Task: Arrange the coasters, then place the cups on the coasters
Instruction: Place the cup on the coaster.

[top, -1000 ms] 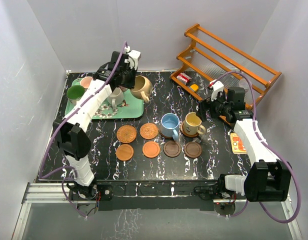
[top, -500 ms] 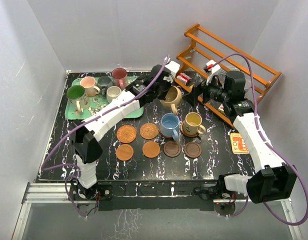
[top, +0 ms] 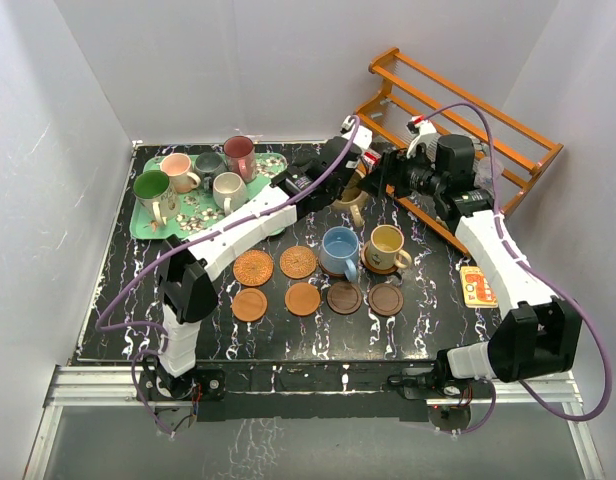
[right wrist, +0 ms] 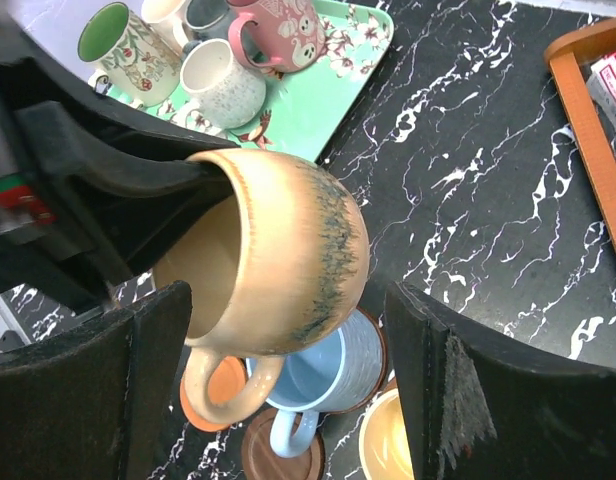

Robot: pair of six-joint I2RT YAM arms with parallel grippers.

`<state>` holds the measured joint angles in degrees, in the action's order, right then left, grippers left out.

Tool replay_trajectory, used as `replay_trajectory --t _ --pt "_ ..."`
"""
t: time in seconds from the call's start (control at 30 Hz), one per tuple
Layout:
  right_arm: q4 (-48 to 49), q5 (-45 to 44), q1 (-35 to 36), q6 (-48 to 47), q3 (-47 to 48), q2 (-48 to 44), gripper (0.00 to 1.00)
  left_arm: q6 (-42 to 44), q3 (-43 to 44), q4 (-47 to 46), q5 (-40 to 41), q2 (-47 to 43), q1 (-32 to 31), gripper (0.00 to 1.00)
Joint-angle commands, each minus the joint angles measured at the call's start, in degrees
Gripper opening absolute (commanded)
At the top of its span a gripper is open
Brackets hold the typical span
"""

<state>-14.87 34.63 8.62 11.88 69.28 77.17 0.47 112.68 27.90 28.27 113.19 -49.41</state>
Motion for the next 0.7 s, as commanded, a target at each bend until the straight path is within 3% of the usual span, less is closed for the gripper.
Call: replay_trajectory --t 0.0,0.1,0.3,0.67 --pt "1.6 -4.1 1.3 2.1 3.7 0.8 0.75 0.0 4.9 -6.5 4.6 -1.7 -1.4 0.00" --pt "1.0 -5.6 1.8 2.2 4.4 1.8 0.72 0.1 5.1 -6.9 5.4 -1.3 -2.2 0.00" --pt "-2.3 -14.1 2.7 1.3 6.0 4.1 0.56 2.1 5.1 -9.7 9.2 -0.5 -3.5 0.00" --pt "-5.8 -23.2 2.9 0.6 7.4 7.8 0.26 2.6 5.6 -13.4 8.3 0.1 -5.2 0.00"
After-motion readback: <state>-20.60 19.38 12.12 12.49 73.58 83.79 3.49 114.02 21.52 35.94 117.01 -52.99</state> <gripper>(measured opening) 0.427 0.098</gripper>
